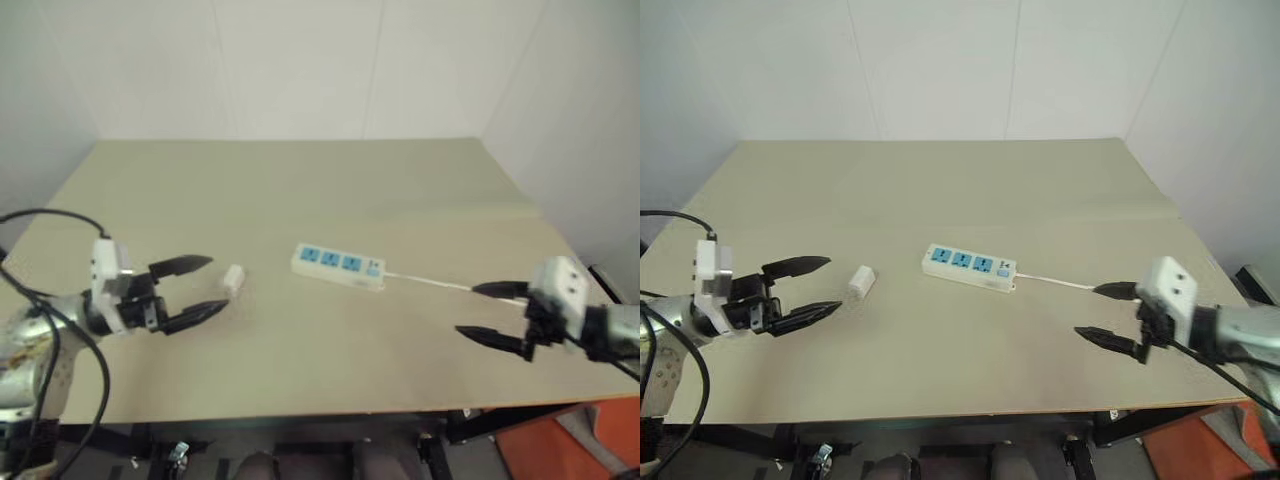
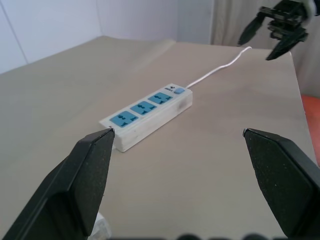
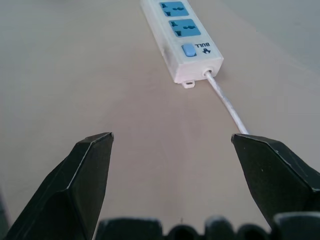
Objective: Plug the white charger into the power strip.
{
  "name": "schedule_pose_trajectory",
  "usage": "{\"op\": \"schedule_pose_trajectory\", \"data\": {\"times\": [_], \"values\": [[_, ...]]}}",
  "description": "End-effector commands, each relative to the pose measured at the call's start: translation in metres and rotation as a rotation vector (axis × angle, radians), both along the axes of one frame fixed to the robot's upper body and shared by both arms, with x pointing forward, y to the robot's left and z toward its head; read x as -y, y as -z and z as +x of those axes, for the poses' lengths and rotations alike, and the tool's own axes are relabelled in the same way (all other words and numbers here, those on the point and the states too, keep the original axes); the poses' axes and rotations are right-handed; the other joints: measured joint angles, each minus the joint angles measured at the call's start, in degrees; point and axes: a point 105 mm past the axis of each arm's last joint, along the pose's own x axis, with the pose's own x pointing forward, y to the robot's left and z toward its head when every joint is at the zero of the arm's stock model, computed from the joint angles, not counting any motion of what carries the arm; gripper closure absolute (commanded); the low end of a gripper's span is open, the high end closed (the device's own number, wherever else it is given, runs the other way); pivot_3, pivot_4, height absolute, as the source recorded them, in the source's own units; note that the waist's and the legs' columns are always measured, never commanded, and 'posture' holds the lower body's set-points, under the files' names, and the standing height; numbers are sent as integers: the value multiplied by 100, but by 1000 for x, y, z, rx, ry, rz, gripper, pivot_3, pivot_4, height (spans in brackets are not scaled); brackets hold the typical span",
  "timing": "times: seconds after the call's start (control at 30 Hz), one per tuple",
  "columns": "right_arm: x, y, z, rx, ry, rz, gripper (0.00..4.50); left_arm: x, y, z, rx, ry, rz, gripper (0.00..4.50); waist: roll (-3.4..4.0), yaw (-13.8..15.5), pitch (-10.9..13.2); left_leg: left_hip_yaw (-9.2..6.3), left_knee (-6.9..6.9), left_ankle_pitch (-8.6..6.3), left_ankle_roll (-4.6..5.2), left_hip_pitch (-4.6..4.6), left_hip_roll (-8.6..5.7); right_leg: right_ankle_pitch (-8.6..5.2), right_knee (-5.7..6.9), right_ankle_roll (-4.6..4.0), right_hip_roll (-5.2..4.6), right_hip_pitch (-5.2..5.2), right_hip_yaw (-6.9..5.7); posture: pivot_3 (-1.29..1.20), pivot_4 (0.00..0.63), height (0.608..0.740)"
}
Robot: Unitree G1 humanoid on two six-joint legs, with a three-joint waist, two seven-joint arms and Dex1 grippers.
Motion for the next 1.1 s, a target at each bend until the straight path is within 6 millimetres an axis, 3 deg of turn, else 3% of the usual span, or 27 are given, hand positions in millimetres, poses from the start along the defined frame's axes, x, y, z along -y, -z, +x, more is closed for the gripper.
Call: {"op": "schedule_pose_trajectory", "data": {"times": [0.03, 0.27, 0.57, 0.7, 1.03, 1.1], "values": [[-5, 5, 28, 33, -37, -43, 51, 17, -6, 9, 60, 16, 7, 0, 3, 8, 2, 0, 0, 0, 0, -4, -2, 2, 0, 1, -1, -3, 1, 0, 150, 740], [-19, 14, 88, 31, -10, -58, 51, 44, -9, 22, 114, 18, -23, 0, 4, 11, 3, -3, 1, 0, 0, -21, -5, 34, -3, -43, -3, -12, 1, 0, 150, 740], [-30, 31, 111, -46, 30, -51, 51, 47, -7, 24, 139, -4, 11, 0, 4, -4, 3, -7, 1, 1, 1, -19, -4, 38, -1, -46, -3, -11, -1, 0, 150, 740], [-28, 39, 115, -101, 67, -75, 888, 44, -18, 27, 168, -13, 10, 0, 4, -27, 3, -6, 1, 1, 1, -18, -5, 38, 2, -47, -4, -11, 0, 0, 150, 740], [-28, 39, 113, -86, 35, -109, 4486, 47, -7, 23, 125, 2, 26, 0, 5, -109, 3, -9, 1, 1, 1, -13, -5, 39, 5, -45, -4, -7, -1, 0, 150, 740], [-29, 41, 111, -61, 13, -139, 4486, 47, -2, 24, 106, -7, 47, 0, 5, -110, 3, -9, 1, 1, 1, -12, -5, 39, 7, -45, -4, -7, 0, 0, 150, 740]]}}
